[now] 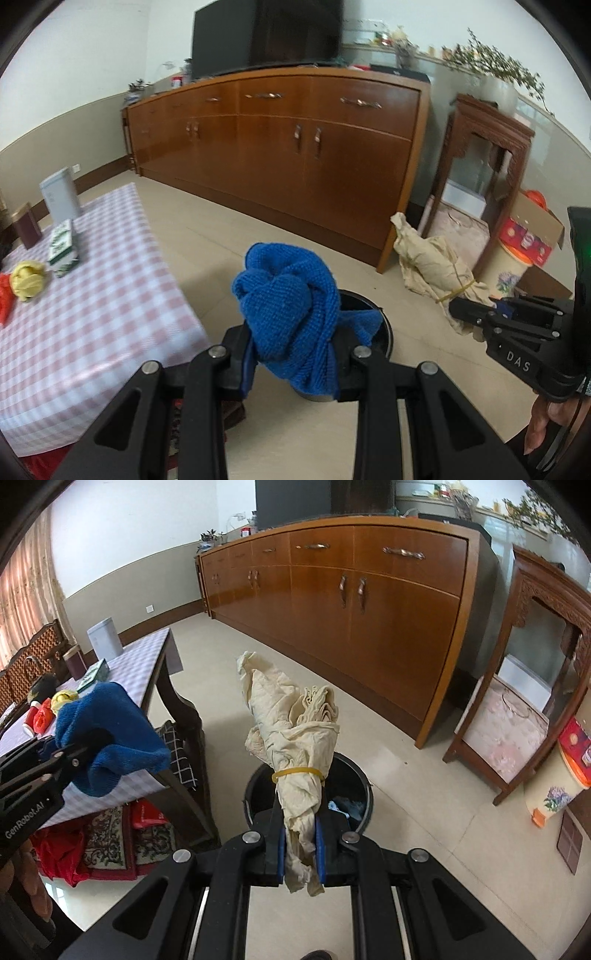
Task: Collect trash
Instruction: 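Carry the blue towel and beige bundle in both tools over the black bin, then open both tools to drop the towel and bundle into the bin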
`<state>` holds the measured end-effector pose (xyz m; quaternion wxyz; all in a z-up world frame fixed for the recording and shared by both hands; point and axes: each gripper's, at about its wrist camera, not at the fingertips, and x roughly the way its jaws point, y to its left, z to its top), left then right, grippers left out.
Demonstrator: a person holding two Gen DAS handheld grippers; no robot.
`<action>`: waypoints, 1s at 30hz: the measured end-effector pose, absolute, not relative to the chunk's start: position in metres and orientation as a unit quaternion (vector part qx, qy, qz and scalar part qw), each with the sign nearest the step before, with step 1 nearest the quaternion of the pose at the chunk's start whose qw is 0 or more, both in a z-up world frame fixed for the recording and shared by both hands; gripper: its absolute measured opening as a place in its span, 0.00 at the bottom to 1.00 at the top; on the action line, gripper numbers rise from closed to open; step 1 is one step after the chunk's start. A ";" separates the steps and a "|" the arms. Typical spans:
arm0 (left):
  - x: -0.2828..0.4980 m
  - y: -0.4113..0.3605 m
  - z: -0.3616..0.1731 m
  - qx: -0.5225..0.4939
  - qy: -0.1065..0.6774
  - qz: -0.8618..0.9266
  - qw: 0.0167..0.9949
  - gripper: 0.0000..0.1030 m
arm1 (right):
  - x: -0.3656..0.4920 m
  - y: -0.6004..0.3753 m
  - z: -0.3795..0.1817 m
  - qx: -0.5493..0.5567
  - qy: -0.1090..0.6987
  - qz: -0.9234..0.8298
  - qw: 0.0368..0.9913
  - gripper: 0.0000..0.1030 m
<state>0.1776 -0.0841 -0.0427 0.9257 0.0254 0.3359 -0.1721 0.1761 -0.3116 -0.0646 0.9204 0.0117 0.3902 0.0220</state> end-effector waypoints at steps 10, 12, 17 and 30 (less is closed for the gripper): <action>0.203 -0.124 -0.080 0.038 0.368 -0.204 0.907 0.31 | 0.198 -0.333 -0.108 0.016 0.425 0.026 0.905 0.12; 0.213 -0.132 -0.093 0.042 0.379 -0.208 0.901 0.31 | 0.205 -0.335 -0.119 0.012 0.434 0.029 0.901 0.12; 0.235 -0.147 -0.124 0.050 0.405 -0.218 0.887 0.31 | 0.235 -0.342 -0.156 0.003 0.461 0.044 0.887 0.12; 0.273 -0.147 -0.194 0.061 0.466 -0.165 0.867 1.00 | 0.305 -0.360 -0.240 -0.043 0.520 0.020 0.853 0.86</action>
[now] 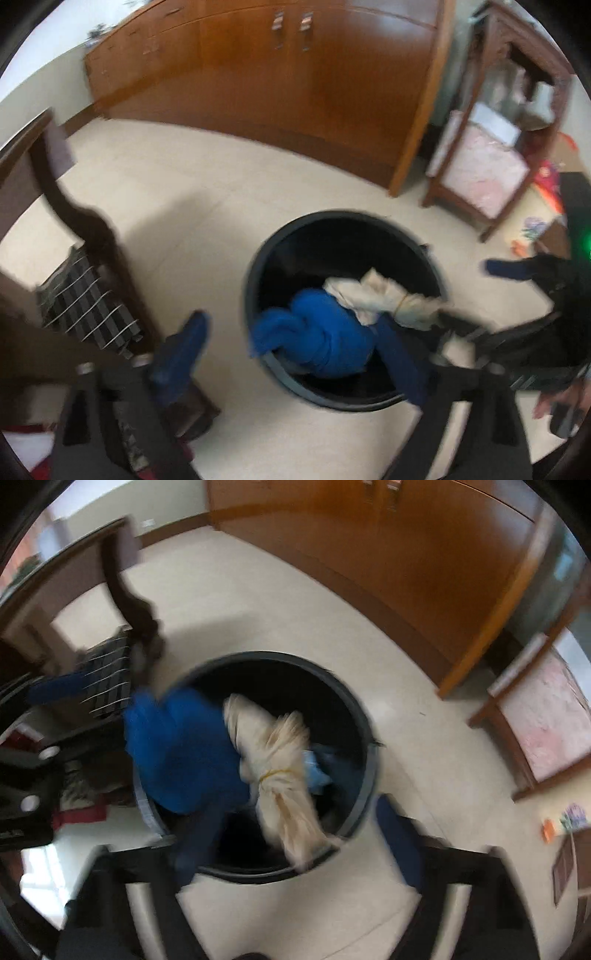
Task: Collect trash
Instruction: 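Open both tools to drop the towel and bundle into the bin, then move both open tools back toward the table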
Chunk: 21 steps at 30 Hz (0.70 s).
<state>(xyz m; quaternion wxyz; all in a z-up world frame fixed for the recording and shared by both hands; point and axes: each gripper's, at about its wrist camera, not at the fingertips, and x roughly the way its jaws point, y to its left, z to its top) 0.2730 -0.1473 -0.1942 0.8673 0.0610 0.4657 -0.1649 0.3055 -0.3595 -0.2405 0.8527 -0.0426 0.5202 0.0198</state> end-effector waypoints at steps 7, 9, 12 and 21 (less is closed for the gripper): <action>0.256 -0.143 -0.184 0.067 0.461 -0.143 0.873 1.00 | 0.291 -0.362 -0.230 -0.043 0.521 -0.010 0.853 1.00; 0.250 -0.144 -0.173 0.067 0.453 -0.144 0.877 1.00 | 0.286 -0.361 -0.220 -0.047 0.513 -0.010 0.857 1.00; 0.238 -0.141 -0.156 0.069 0.440 -0.147 0.883 1.00 | 0.279 -0.362 -0.201 -0.041 0.499 -0.011 0.866 1.00; 0.217 -0.123 -0.120 0.058 0.410 -0.133 0.901 1.00 | 0.241 -0.350 -0.148 -0.037 0.454 -0.004 0.890 1.00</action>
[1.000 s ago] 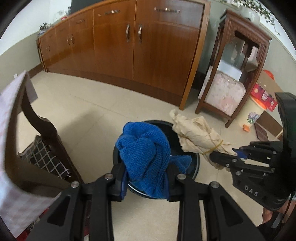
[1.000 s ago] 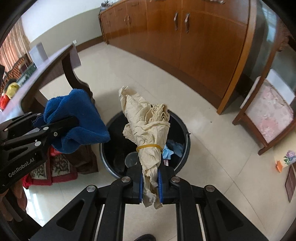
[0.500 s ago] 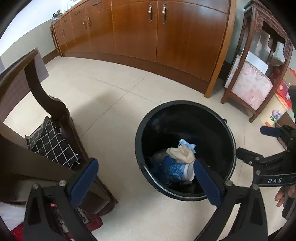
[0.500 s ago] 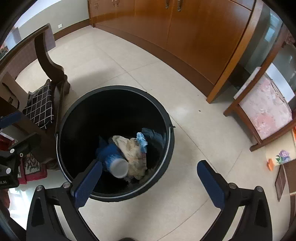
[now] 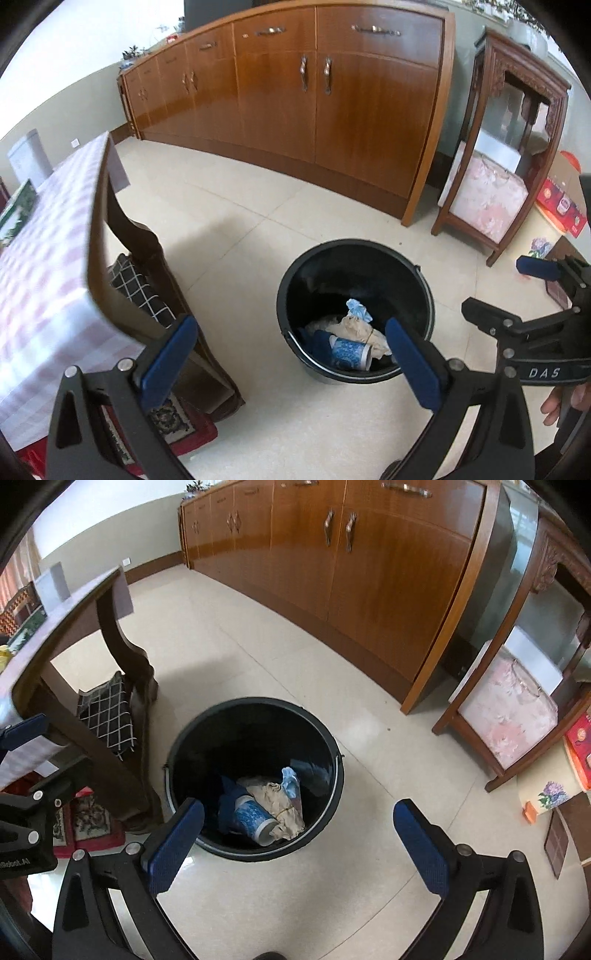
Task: Collect trash
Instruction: 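Move both open tools back toward the table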
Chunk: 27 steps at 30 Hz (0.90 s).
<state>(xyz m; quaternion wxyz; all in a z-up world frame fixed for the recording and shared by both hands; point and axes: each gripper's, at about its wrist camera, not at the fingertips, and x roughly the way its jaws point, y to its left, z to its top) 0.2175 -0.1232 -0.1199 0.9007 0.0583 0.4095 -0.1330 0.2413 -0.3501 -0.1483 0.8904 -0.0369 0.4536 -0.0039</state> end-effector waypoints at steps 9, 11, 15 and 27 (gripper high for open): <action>0.195 -0.099 -0.085 0.048 0.373 -0.114 0.920 1.00 | 0.212 -0.332 -0.108 -0.042 0.418 0.007 0.907 1.00; 0.190 -0.092 -0.079 0.044 0.366 -0.108 0.923 1.00 | 0.206 -0.328 -0.100 -0.042 0.411 0.008 0.911 1.00; 0.183 -0.079 -0.069 0.038 0.354 -0.094 0.930 1.00 | 0.198 -0.318 -0.085 -0.046 0.396 0.013 0.917 1.00; 0.158 -0.034 -0.042 0.025 0.322 -0.047 0.945 1.00 | 0.182 -0.272 -0.050 -0.058 0.358 0.055 0.930 1.00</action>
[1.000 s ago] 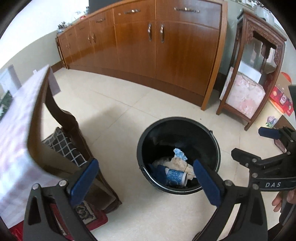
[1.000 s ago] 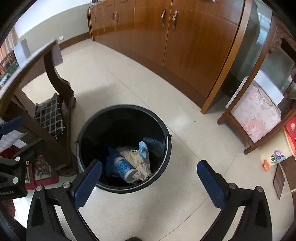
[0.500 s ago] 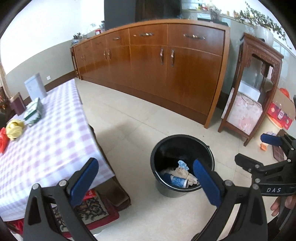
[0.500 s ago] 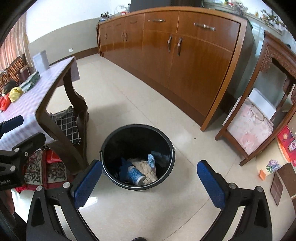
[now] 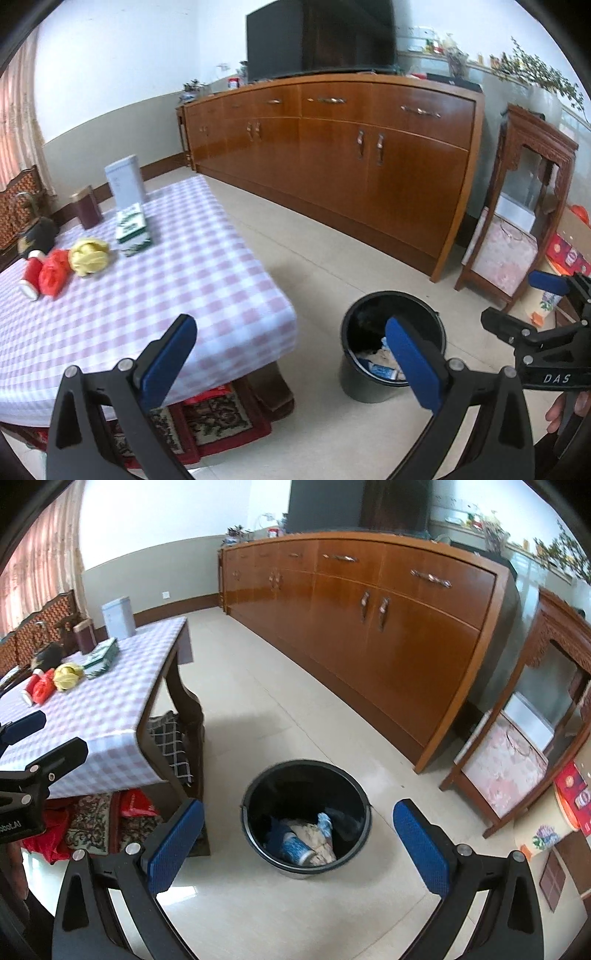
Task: Collect trash
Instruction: 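Move both open tools back toward the table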
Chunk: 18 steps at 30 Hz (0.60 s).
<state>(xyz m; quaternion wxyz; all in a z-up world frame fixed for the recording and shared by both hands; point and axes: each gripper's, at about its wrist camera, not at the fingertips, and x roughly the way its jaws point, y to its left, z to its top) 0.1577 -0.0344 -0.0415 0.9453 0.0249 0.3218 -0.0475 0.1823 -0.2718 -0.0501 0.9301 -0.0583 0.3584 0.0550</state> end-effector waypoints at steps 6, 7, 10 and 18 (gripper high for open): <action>0.146 0.010 -0.028 0.010 0.307 0.001 0.952 1.00 | 0.186 -0.227 -0.035 -0.065 0.331 0.104 0.936 1.00; 0.144 0.020 -0.027 0.007 0.305 0.010 0.952 1.00 | 0.187 -0.218 -0.033 -0.067 0.327 0.112 0.936 1.00; 0.139 0.047 -0.023 0.002 0.300 0.039 0.953 1.00 | 0.191 -0.187 -0.030 -0.070 0.320 0.146 0.934 1.00; 0.125 0.128 -0.017 -0.027 0.289 0.112 0.951 1.00 | 0.199 -0.115 -0.028 -0.093 0.314 0.198 0.924 1.00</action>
